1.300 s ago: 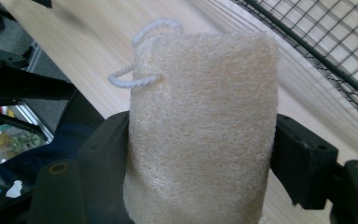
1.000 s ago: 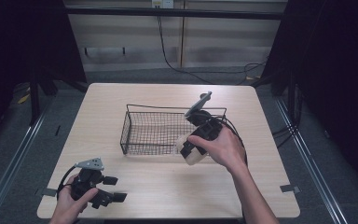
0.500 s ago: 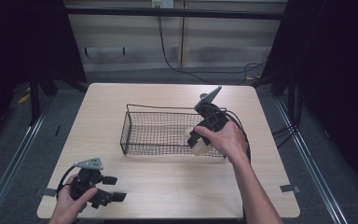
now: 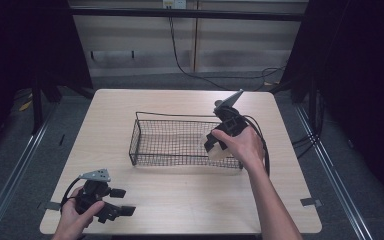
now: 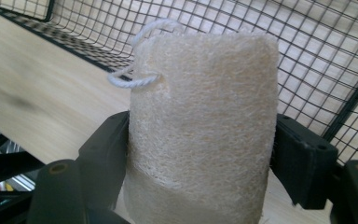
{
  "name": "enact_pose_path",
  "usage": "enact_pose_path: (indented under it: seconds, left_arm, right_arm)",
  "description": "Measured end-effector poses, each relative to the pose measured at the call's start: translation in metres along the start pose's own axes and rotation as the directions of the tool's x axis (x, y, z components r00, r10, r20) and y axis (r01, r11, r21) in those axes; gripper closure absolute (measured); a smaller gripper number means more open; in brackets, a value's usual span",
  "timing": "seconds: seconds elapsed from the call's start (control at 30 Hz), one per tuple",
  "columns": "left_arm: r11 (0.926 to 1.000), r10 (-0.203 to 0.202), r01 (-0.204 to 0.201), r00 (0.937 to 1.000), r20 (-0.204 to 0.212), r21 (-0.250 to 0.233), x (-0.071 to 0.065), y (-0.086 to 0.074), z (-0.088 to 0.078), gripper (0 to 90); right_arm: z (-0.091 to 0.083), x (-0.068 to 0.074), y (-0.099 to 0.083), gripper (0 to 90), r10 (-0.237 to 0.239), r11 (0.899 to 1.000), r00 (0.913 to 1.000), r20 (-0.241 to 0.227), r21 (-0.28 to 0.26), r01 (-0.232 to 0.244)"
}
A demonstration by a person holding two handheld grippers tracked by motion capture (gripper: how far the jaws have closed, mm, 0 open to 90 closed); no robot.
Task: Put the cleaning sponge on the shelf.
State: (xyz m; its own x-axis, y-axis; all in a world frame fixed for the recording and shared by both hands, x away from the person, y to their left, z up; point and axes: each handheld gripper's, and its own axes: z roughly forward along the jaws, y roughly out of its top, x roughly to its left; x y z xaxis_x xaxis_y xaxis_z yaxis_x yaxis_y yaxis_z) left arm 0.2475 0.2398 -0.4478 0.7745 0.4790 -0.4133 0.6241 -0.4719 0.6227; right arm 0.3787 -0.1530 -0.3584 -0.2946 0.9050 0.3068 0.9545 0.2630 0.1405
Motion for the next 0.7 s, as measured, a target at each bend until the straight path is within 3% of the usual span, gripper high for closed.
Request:
enact_pose_path:
  seconds: [0.47,0.7]
  left_arm:
    - [1.0,-0.002,0.002,1.0,0.0,-0.002,0.001,0.0,-0.001,18.8]
    - [1.0,-0.003,0.003,1.0,0.001,-0.002,0.001,0.0,-0.001,18.8]
  right_arm:
    - [0.001,-0.018,0.006,26.3,0.078,0.996,0.9966,0.024,-0.033,-0.078]
    - [0.0,-0.029,0.009,26.2,0.13,0.991,0.9909,0.036,-0.037,-0.128]
